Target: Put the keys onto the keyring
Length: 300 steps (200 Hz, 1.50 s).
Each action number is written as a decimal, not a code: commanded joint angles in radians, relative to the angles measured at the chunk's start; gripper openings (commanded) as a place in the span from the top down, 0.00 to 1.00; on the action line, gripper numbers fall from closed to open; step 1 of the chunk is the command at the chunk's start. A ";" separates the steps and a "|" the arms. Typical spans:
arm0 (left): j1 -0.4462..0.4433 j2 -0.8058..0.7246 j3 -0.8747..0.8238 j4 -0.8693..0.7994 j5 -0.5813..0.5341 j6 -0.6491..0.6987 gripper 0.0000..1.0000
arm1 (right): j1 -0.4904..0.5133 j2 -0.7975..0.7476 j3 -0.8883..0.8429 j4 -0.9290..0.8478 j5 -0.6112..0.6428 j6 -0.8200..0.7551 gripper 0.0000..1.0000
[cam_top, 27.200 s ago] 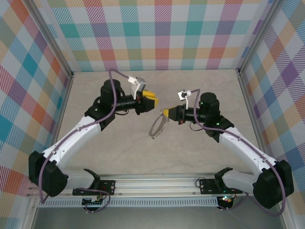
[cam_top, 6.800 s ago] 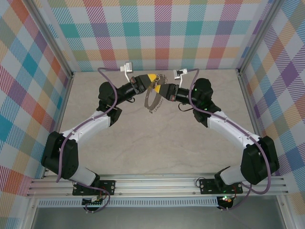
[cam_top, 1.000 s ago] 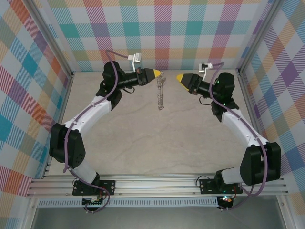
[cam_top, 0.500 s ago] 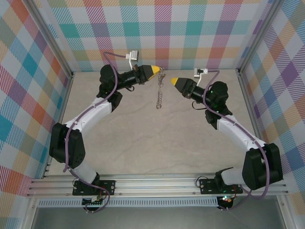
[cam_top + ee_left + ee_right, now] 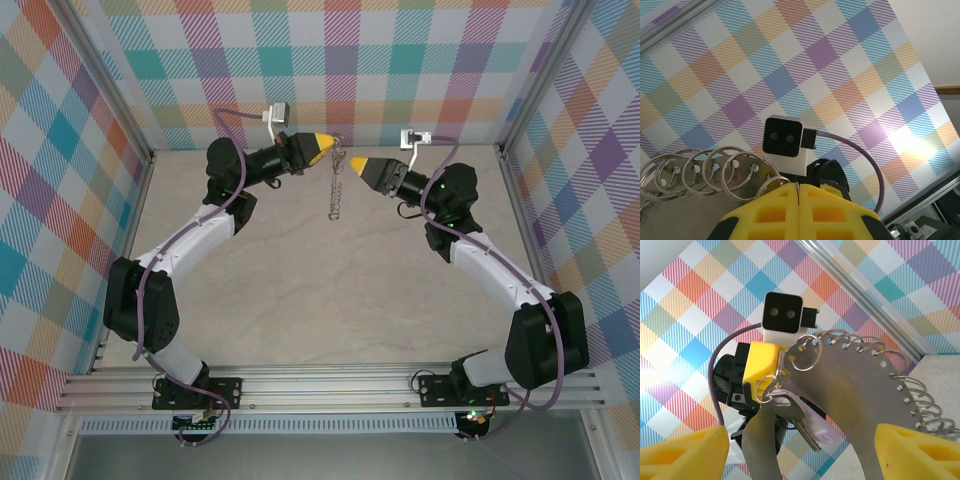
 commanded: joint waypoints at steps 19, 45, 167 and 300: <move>-0.010 0.012 0.038 0.124 -0.021 -0.068 1.00 | 0.024 0.042 0.053 0.115 -0.035 -0.015 0.27; -0.010 0.018 0.049 0.130 -0.023 -0.078 1.00 | 0.030 0.063 0.062 0.156 -0.045 0.002 0.31; -0.010 0.021 0.051 0.147 -0.047 -0.095 1.00 | 0.052 0.071 0.081 0.153 -0.064 0.000 0.90; -0.010 0.008 0.022 0.209 -0.095 -0.115 1.00 | 0.100 0.123 0.118 0.126 -0.033 -0.004 1.00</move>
